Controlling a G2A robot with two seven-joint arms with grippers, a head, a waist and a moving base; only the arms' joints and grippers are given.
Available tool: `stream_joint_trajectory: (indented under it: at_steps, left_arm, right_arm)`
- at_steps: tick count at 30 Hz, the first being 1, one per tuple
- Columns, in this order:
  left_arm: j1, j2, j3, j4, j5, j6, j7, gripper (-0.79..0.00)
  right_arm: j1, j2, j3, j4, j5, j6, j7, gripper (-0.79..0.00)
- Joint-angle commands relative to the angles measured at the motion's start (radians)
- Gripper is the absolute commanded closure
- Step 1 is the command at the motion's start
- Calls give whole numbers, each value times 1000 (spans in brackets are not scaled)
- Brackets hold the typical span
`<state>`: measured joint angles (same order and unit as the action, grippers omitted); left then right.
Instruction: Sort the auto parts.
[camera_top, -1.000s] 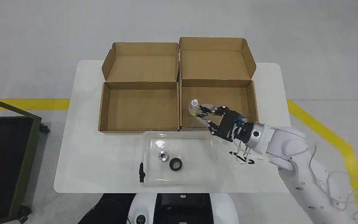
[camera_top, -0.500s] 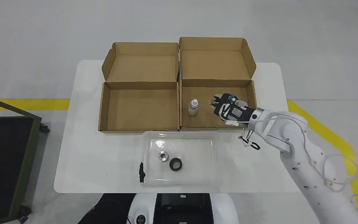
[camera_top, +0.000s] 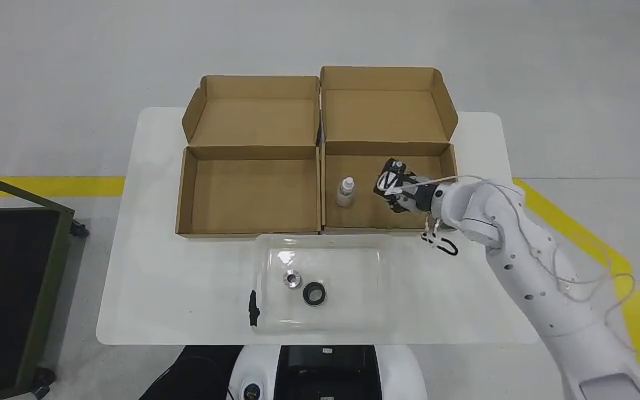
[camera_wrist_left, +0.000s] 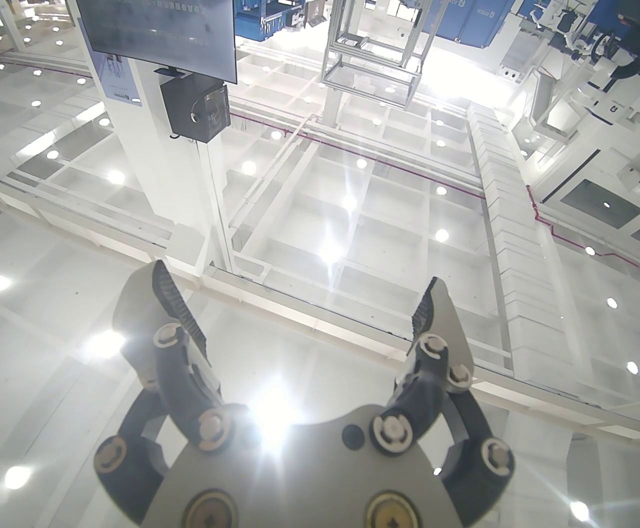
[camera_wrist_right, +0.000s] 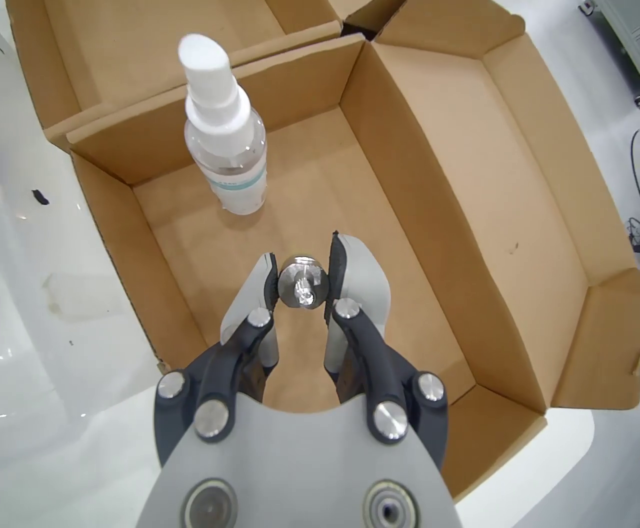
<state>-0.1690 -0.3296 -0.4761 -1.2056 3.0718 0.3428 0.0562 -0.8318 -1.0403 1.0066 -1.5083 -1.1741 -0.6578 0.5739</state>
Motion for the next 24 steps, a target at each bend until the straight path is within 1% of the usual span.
stream_joint_trajectory:
  at_steps: [1, 4, 6, 8, 11, 12, 13, 14, 15, 16, 17, 20, 24]
  left_arm:
    - [0, 0, 0, 0, 0, 0, 0, -785]
    - [0, 0, 0, 0, 0, 0, 0, -785]
    - [0, 0, 0, 0, 0, 0, 0, -785]
    - [0, 0, 0, 0, 0, 0, 0, -785]
    - [0, 0, 0, 0, 0, 0, 0, -785]
    - [0, 0, 0, 0, 0, 0, 0, -785]
    - [0, 0, 0, 0, 0, 0, 0, -785]
    - [0, 0, 0, 0, 0, 0, 0, -785]
    - [0, 0, 0, 0, 0, 0, 0, -785]
    - [0, 0, 0, 0, 0, 0, 0, -785]
    - [0, 0, 0, 0, 0, 0, 0, -785]
    - [0, 0, 0, 0, 0, 0, 0, -785]
    - [0, 0, 0, 0, 0, 0, 0, -785]
  right_arm:
    - [22, -6, -17, 24, 6, -3, 19, 0]
    - [51, -15, -45, 59, 12, -11, 47, 0]
    - [70, -23, -65, 89, 23, -18, 55, -15]
    - [89, -32, -85, 123, 36, -22, 50, -9]
    - [110, -43, -113, 164, 37, -18, 43, -31]
    - [116, -47, -121, 175, 36, -17, 43, -95]
    - [121, -50, -127, 183, 35, -16, 42, -185]
    - [126, -53, -134, 190, 32, -16, 42, -243]
    - [131, -55, -140, 195, 23, -15, 44, -391]
    - [135, -57, -145, 198, 18, -14, 44, -674]
    - [137, -59, -148, 202, 18, -12, 39, -785]
    - [141, -61, -146, 194, 13, -5, 25, -785]
    - [127, -54, -111, 143, 15, 6, 0, -785]
